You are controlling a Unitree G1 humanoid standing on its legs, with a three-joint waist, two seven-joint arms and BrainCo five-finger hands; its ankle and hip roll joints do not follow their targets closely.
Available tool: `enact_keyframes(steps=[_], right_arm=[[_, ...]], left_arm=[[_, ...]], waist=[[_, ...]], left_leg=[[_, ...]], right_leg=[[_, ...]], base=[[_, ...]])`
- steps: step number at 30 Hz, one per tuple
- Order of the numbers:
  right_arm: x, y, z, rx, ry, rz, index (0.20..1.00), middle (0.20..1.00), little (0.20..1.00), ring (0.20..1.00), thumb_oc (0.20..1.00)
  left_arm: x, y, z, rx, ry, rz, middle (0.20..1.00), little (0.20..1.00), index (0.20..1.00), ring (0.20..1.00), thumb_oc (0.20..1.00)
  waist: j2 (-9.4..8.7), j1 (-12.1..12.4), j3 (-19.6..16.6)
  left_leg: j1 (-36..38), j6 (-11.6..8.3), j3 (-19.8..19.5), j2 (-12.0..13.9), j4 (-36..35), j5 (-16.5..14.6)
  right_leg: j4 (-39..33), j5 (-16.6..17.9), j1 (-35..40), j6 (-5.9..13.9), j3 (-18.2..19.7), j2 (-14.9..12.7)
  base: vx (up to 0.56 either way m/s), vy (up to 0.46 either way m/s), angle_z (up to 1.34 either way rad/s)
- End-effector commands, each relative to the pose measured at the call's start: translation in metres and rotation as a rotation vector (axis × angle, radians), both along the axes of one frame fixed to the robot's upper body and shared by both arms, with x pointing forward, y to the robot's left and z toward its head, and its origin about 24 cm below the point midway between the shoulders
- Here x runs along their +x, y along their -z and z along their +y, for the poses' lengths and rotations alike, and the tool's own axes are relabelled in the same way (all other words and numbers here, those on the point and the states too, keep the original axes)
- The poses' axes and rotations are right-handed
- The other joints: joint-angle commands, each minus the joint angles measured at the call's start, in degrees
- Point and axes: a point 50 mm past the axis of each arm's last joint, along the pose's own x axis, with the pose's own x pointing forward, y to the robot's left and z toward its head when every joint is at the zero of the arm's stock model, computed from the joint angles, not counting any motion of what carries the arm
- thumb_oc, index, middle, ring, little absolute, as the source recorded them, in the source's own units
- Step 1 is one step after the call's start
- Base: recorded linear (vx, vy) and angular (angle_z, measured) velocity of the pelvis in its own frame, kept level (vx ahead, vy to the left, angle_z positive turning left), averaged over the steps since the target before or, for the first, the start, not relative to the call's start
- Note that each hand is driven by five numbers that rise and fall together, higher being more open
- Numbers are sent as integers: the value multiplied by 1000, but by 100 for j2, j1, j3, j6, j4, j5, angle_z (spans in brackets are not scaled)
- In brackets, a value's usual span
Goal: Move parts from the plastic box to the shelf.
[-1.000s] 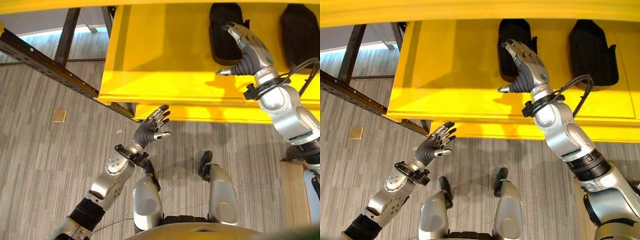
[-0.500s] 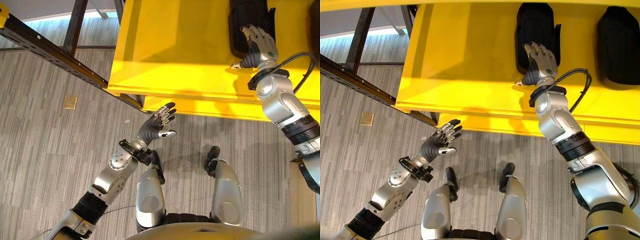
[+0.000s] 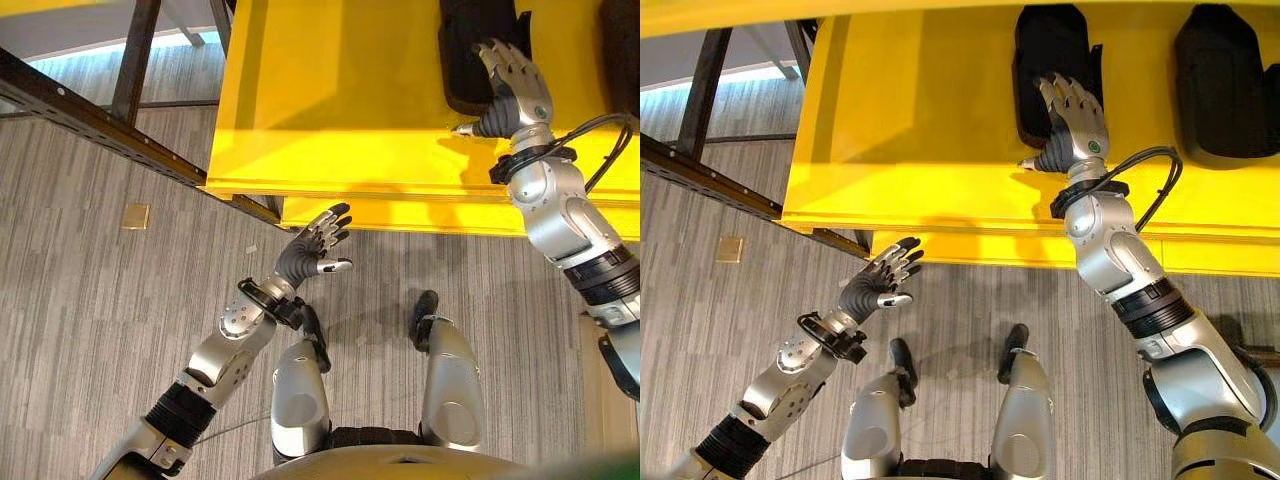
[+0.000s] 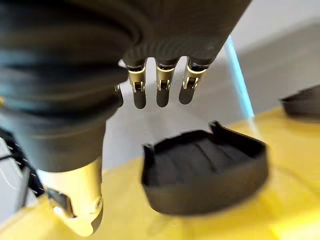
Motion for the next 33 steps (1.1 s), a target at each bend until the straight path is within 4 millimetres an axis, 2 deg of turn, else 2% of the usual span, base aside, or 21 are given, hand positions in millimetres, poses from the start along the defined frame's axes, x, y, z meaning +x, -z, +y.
enact_keyframes(steps=[1,15,24,33], right_arm=[[1,-28,7,27,6,-98,1000,1000,1000,1000,1000],[13,-18,-5,9,82,-20,1000,1000,1000,1000,1000],[18,-26,-5,-122,118,15,1000,1000,1000,1000,1000],[25,-19,-14,-268,202,121,1000,1000,1000,1000,1000]], left_arm=[[-11,-16,-6,-83,31,-75,1000,1000,1000,1000,1000],[-8,-17,-8,-73,39,-69,1000,1000,1000,1000,1000],[-8,-16,-8,-73,47,-68,1000,1000,1000,1000,1000],[-8,-15,-5,-68,59,-61,1000,1000,1000,1000,1000]], waist=[[-160,59,-87],[-159,115,-74],[-142,169,-74],[-159,245,-75]], left_leg=[[-154,258,-118,-116,512,-454],[-257,257,-190,-118,548,-438],[-272,250,-209,-131,534,-425],[-274,243,-229,-113,545,-413]], right_leg=[[-5,-626,428,170,134,307],[151,-667,308,154,125,311],[161,-669,285,160,106,291],[205,-675,304,170,62,259]], base=[[0,0,0],[0,0,0],[0,0,0],[0,0,0]])
